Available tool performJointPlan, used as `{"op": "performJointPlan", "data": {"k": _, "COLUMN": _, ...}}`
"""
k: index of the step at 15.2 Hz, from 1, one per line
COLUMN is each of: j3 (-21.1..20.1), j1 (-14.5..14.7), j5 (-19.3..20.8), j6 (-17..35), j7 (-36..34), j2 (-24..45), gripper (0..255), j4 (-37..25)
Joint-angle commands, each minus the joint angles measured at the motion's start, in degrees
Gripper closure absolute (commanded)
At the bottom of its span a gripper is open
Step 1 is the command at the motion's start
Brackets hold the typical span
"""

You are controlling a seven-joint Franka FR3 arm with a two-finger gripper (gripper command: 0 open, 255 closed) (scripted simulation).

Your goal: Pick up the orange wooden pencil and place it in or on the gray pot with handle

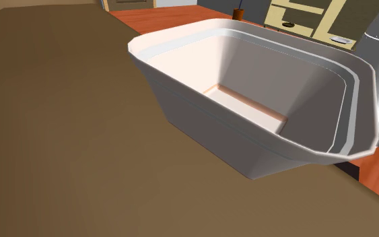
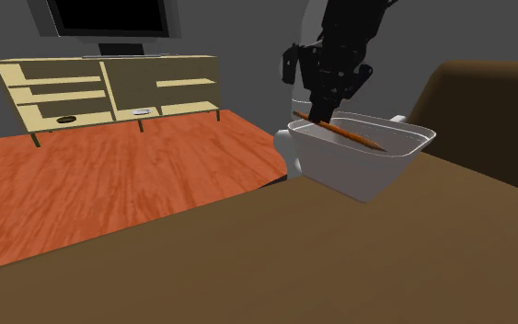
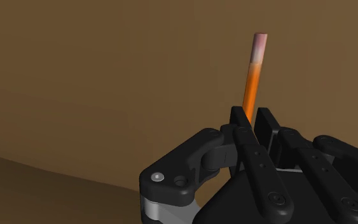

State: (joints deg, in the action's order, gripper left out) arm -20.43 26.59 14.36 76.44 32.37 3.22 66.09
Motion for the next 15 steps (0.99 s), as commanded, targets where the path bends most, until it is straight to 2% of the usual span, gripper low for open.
{"op": "performJointPlan", "data": {"k": 1, "j3": -0.33, "j1": 0.53, "j5": 1.01, "j6": -2.58, "j7": 0.17, "j2": 2.00, "gripper": 255, "j4": -4.40}}
{"op": "performJointPlan", "data": {"k": 7, "j3": -1.31, "j1": 3.84, "j5": 5.46, "j6": -11.22, "j7": 0.68, "j2": 9.34, "gripper": 255, "j4": -19.82}}
{"op": "performJointPlan", "data": {"k": 10, "j3": -1.48, "j1": 1.68, "j5": 1.09, "j6": -8.07, "j7": -0.87, "j2": -0.07, "gripper": 255, "j4": -7.53}}
{"op": "performJointPlan", "data": {"k": 15, "j3": -1.19, "j1": 1.60, "j5": -3.55, "j6": -6.91, "j7": -2.79, "j2": -11.41, "gripper": 255, "j4": 4.54}}
